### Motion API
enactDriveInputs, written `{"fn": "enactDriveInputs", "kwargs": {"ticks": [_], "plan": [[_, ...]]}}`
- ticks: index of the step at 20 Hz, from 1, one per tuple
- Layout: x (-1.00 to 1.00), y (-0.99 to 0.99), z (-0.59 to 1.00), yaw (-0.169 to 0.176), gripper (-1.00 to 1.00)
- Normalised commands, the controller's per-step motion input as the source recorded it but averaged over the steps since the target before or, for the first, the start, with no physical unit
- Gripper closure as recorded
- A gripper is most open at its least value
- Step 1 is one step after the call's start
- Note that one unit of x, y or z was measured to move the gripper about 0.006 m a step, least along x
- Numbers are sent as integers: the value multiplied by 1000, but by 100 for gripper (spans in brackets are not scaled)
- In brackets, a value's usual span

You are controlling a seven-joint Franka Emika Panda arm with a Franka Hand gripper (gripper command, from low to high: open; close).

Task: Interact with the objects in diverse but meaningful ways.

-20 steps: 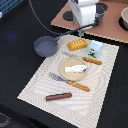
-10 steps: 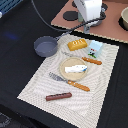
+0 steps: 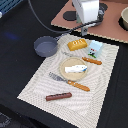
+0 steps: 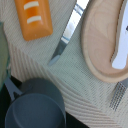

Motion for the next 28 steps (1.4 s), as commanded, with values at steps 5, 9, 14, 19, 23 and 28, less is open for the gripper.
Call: {"fn": "enactDriveInputs", "kwargs": {"ticks": [5, 9, 14, 19, 23, 28], "plan": [[-649, -386, -158, -5, -100], [-676, -374, -187, -4, -100], [-735, -361, -250, 0, -100], [-774, -350, -333, 0, -100], [-859, -318, -446, 0, -100], [-807, -281, -451, 0, -100]]}}
